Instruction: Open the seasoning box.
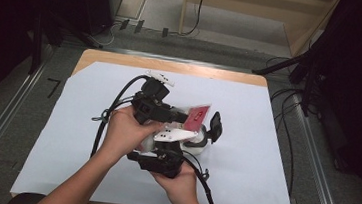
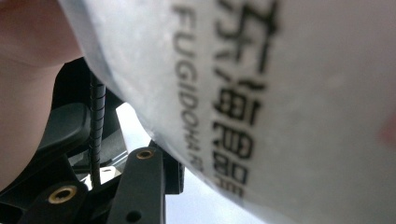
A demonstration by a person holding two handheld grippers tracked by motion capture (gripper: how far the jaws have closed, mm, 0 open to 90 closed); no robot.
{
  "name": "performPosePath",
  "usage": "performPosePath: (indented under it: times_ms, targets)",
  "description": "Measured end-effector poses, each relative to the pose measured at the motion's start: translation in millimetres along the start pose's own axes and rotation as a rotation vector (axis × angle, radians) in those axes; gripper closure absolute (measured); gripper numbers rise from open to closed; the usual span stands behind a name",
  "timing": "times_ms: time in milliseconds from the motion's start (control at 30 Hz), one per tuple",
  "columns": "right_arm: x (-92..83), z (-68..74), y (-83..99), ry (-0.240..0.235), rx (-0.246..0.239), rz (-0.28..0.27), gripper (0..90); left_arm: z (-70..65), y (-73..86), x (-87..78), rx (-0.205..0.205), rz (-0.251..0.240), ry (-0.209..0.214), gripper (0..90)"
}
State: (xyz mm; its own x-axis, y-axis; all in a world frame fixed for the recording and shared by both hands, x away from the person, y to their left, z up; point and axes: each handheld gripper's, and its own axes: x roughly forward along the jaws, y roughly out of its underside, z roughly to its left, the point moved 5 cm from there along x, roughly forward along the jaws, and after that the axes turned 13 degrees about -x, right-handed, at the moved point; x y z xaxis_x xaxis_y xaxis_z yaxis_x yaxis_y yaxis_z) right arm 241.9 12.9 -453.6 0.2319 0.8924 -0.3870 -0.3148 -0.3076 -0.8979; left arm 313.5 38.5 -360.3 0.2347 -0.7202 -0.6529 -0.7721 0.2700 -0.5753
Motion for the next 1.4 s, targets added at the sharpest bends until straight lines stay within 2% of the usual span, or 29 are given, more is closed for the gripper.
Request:
performPosePath:
  times_ms: [300, 700, 867, 967, 1400]
  targets:
    - [-0.7, -0.8, -0.5, 0.005, 0.007, -0.003, 62.3, -0.3, -1.5, 1.2, -0.008, 0.001, 0.007, 74.5]
    - [-1.4, -1.0, -1.1, 0.006, 0.013, -0.010, 62.3, -2.2, -2.9, 2.2, -0.001, 0.004, 0.007, 74.7]
    - [-1.4, 0.5, -1.0, 0.012, -0.016, -0.004, 58.8, -3.3, -3.1, 2.6, -0.007, 0.003, 0.004, 75.0]
    - [-1.6, 0.9, -0.6, 0.030, -0.043, 0.010, 62.3, -3.7, -3.1, 2.4, -0.005, 0.004, 0.000, 75.0]
    - [-2.6, 0.2, -0.9, 0.029, -0.035, 0.010, 63.3, -6.9, -2.8, 2.8, 0.009, 0.005, -0.011, 74.6]
